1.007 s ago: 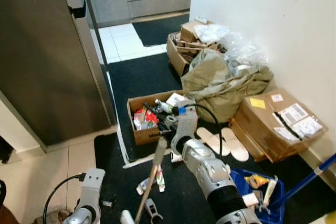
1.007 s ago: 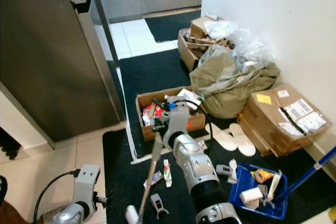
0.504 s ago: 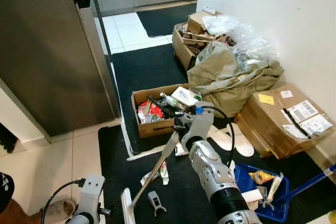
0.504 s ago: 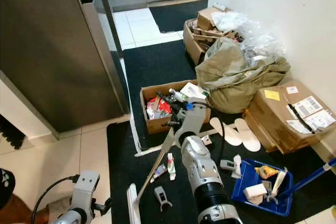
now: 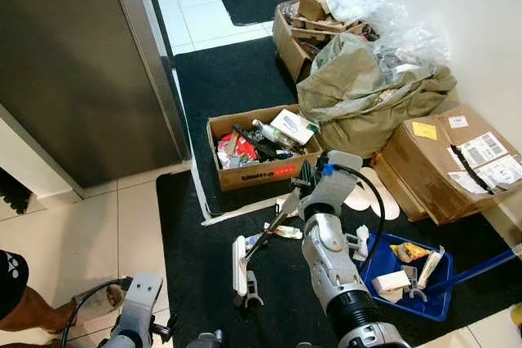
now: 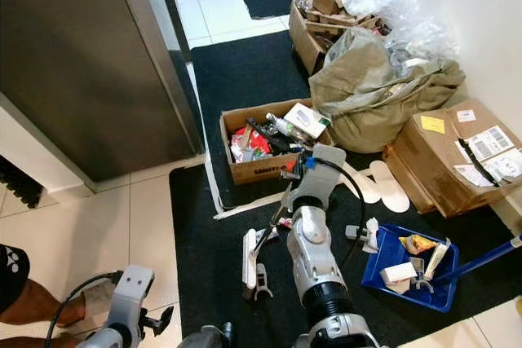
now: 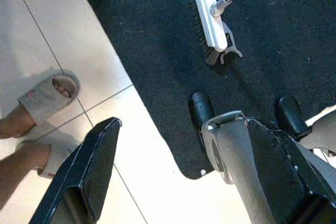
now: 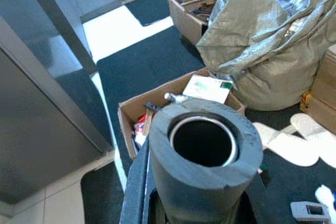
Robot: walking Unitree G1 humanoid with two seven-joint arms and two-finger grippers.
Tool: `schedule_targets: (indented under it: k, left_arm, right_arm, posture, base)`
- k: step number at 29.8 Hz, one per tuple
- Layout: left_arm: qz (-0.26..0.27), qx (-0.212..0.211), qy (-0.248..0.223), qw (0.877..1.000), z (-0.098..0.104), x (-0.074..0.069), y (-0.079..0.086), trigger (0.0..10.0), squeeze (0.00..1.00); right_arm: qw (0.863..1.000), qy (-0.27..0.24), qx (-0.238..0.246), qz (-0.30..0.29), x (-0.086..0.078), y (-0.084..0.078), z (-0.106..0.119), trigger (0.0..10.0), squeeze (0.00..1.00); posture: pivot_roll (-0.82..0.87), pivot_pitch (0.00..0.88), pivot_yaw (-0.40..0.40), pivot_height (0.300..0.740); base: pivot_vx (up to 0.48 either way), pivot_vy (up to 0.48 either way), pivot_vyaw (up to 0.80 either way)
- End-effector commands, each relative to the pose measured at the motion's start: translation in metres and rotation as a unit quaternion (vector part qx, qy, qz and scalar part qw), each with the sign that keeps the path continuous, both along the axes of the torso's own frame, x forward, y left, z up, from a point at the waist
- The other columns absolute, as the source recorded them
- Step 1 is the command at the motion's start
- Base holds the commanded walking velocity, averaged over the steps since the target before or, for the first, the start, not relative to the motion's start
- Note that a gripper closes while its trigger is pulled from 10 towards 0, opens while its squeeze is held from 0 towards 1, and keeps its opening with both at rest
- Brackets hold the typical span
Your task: Sweep floor
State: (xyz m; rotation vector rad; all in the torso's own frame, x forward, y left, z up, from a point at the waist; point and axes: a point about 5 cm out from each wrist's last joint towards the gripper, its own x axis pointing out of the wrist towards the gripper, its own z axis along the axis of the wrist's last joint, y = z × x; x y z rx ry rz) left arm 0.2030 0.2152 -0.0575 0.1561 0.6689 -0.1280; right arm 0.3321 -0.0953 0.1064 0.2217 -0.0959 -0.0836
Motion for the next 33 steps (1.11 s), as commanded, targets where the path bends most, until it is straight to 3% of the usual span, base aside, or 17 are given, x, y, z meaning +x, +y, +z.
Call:
schedule_targets:
  k: [1,3,5,9,15,19,20,28,31,33]
  left_arm:
    - [-0.006,0.011,0.018,1.0,-0.005,-0.013,0.008,10.0,0.0]
    - [-0.006,0.011,0.018,1.0,-0.005,-0.013,0.008,10.0,0.0]
    - [-0.011,0.012,0.014,1.0,-0.004,-0.014,0.01,10.0,0.0]
    - [-0.012,0.013,0.012,1.0,-0.004,-0.014,0.011,10.0,0.0]
    - [-0.015,0.011,0.007,1.0,-0.003,-0.012,0.009,10.0,0.0]
    - [-0.015,0.01,0.005,1.0,-0.002,-0.011,0.009,10.0,0.0]
    - [-0.014,0.009,0.006,1.0,-0.002,-0.011,0.009,10.0,0.0]
    - [-0.01,0.007,0.01,1.0,-0.004,-0.012,0.008,10.0,0.0]
    - [-0.009,0.007,0.009,1.0,-0.003,-0.012,0.008,10.0,0.0]
    - [-0.006,0.008,0.01,1.0,-0.003,-0.012,0.01,10.0,0.0]
  right_arm:
    - [0.999,-0.021,-0.007,0.029,0.001,0.036,0.011,10.0,0.0]
    - [0.999,-0.021,-0.007,0.029,0.001,0.036,0.011,10.0,0.0]
    - [0.997,-0.024,-0.078,0.012,0.004,0.027,0.008,10.0,0.0]
    - [0.992,-0.047,-0.118,0.006,0.006,0.019,0.013,10.0,0.0]
    - [0.972,-0.153,-0.171,0.051,0.011,0.014,0.039,10.0,0.0]
    - [0.962,-0.185,-0.188,0.066,0.013,0.014,0.05,10.0,0.0]
    - [0.952,-0.211,-0.208,0.077,0.016,0.014,0.061,10.0,0.0]
    - [0.935,-0.223,-0.263,0.08,0.024,0.007,0.071,10.0,0.0]
    - [0.934,-0.219,-0.273,0.078,0.025,0.005,0.07,10.0,0.0]
    - [0.94,-0.209,-0.261,0.064,0.028,0.0,0.072,10.0,0.0]
  posture:
    - [0.04,0.285,0.078,0.74]
    - [0.04,0.285,0.078,0.74]
    - [0.04,0.287,0.08,0.74]
    - [0.04,0.287,0.082,0.74]
    - [0.04,0.281,0.081,0.74]
    - [0.03,0.278,0.081,0.74]
    - [0.03,0.273,0.08,0.74]
    - [0.03,0.266,0.078,0.74]
    - [0.03,0.266,0.079,0.74]
    - [0.03,0.262,0.082,0.74]
  base:
    - [0.0,0.0,0.0]
    - [0.0,0.0,0.0]
    - [0.0,0.0,0.0]
    - [0.0,0.0,0.0]
    - [0.0,0.0,0.0]
    - [0.0,0.0,0.0]
    - [0.0,0.0,0.0]
    - [0.0,0.0,0.0]
    - [0.0,0.0,0.0]
    - [0.0,0.0,0.0]
